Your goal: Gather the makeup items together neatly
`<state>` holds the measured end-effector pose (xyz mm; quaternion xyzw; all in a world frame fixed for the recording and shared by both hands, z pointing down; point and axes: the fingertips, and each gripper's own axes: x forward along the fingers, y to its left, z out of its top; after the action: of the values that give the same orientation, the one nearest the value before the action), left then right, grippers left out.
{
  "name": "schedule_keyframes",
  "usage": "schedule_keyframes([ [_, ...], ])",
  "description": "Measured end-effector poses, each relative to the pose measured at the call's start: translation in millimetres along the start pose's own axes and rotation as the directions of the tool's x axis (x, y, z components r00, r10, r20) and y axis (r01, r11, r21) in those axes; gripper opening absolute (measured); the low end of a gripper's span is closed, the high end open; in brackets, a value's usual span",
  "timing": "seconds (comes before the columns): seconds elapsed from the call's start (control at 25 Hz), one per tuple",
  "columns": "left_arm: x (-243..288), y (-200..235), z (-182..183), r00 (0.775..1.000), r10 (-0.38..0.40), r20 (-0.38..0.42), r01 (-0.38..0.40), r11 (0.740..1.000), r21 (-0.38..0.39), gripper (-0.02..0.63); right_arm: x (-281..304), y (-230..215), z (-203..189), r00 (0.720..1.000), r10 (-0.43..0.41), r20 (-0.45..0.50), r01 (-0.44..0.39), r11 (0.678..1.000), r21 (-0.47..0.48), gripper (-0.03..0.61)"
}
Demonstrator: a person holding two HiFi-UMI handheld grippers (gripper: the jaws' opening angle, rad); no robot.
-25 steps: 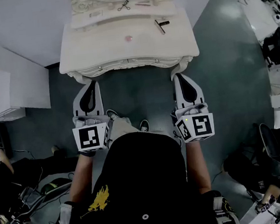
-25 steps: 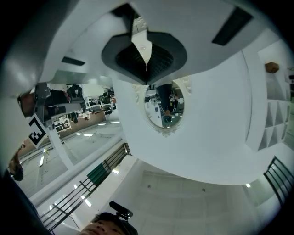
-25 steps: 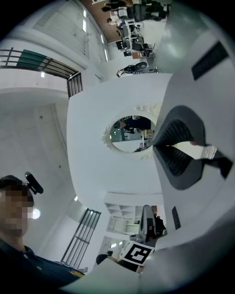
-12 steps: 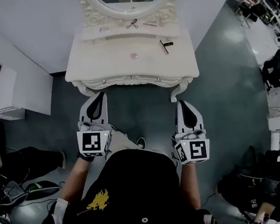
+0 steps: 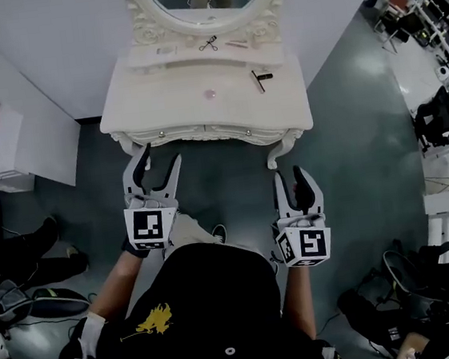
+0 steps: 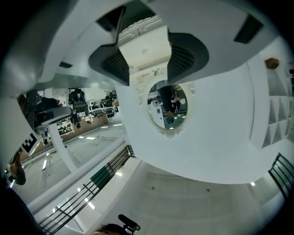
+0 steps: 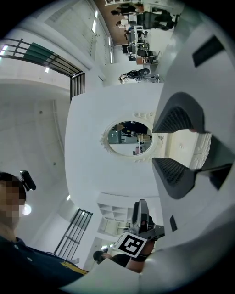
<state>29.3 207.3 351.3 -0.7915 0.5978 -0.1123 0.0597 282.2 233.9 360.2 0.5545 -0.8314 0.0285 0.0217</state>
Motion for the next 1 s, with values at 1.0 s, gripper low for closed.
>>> schedule_keyframes([
  [1.0,-32.1,48.3,-89.8,0.945,0.110,-0.307,-0.121,0.993,-0.017,0.287,73.4,29.6,-73.6,0.958,0.195,-0.210,-0.198,0.980,0.008,0.298],
])
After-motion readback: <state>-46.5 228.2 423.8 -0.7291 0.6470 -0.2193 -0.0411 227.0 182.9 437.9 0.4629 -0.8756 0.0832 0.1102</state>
